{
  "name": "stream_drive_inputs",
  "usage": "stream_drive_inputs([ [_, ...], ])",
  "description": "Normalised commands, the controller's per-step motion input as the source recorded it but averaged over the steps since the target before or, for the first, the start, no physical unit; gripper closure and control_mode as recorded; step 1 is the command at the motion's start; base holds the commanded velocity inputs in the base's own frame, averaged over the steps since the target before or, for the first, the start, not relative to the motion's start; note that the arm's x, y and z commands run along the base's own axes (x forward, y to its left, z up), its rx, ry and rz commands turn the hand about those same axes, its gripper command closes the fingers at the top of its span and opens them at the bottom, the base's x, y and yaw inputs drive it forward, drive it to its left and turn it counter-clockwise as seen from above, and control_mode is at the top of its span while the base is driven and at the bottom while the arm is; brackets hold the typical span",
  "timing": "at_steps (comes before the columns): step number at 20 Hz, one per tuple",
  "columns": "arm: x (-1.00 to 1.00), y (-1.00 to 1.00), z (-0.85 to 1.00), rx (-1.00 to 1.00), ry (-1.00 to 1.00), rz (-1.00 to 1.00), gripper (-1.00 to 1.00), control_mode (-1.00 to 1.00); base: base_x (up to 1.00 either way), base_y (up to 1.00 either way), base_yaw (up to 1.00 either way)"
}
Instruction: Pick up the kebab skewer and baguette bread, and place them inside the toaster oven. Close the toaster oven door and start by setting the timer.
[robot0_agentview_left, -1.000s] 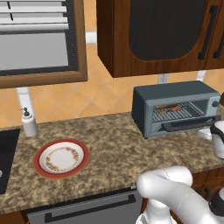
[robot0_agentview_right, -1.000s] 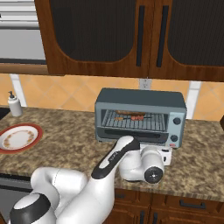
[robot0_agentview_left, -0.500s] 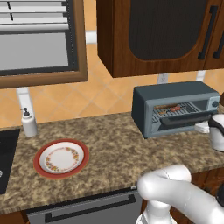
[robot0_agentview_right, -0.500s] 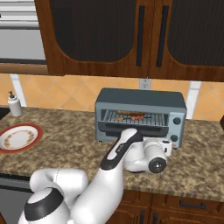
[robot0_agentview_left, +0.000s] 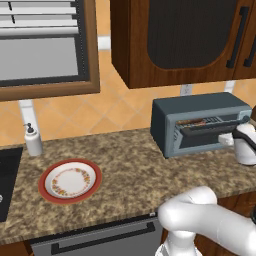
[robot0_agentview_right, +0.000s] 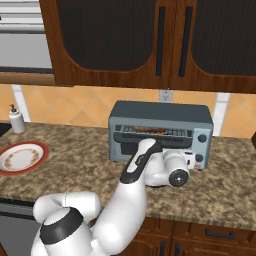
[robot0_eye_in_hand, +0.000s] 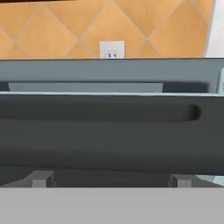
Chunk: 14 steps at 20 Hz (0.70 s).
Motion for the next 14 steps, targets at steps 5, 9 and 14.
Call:
stream_drive_inputs([
  [5,0.29,0.13,0.0,0.0,0.0,0.0,-1.0,-1.0,0.0,0.0,0.0],
  [9,0.21,0.04,0.0,0.0,0.0,0.0,-1.0,-1.0,0.0,0.0,0.0],
  [14,0.17,0.0,0.0,0.0,0.0,0.0,-1.0,-1.0,0.0,0.0,0.0],
])
